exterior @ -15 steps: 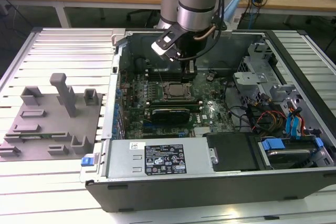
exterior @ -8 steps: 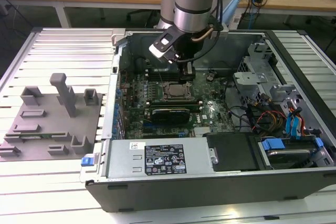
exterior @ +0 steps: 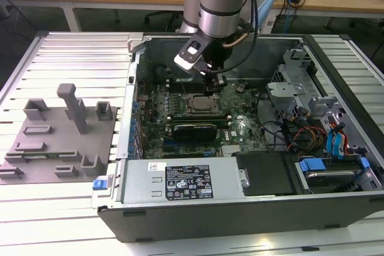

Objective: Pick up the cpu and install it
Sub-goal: 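Close the cpu cover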

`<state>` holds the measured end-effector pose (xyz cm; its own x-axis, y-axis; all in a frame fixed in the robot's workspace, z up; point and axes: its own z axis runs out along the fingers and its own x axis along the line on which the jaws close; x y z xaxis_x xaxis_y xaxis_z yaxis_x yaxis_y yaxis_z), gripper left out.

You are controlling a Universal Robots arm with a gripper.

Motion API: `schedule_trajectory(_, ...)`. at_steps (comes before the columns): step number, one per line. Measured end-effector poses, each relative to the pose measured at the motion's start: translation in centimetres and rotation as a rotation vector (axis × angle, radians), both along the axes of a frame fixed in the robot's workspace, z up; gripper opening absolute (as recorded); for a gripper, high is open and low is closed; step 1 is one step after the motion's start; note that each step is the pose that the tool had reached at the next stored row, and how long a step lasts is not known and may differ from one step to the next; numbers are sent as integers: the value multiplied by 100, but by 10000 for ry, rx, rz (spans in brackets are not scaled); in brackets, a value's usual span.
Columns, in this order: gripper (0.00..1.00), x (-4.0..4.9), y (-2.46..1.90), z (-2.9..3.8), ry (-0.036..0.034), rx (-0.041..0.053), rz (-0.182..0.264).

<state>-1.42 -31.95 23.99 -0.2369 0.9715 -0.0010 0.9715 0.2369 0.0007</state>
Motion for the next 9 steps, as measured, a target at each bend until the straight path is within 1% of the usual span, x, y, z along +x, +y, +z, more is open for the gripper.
schedule_trajectory(1, 11, 0, 0, 0, 0, 0, 357)
schedule_trajectory(3, 11, 0, 0, -1, 0, 0, 777)
schedule_trajectory(5, 11, 0, 0, -1, 0, 0, 1304)
schedule_trajectory(9, 11, 0, 0, -1, 0, 0, 2008)
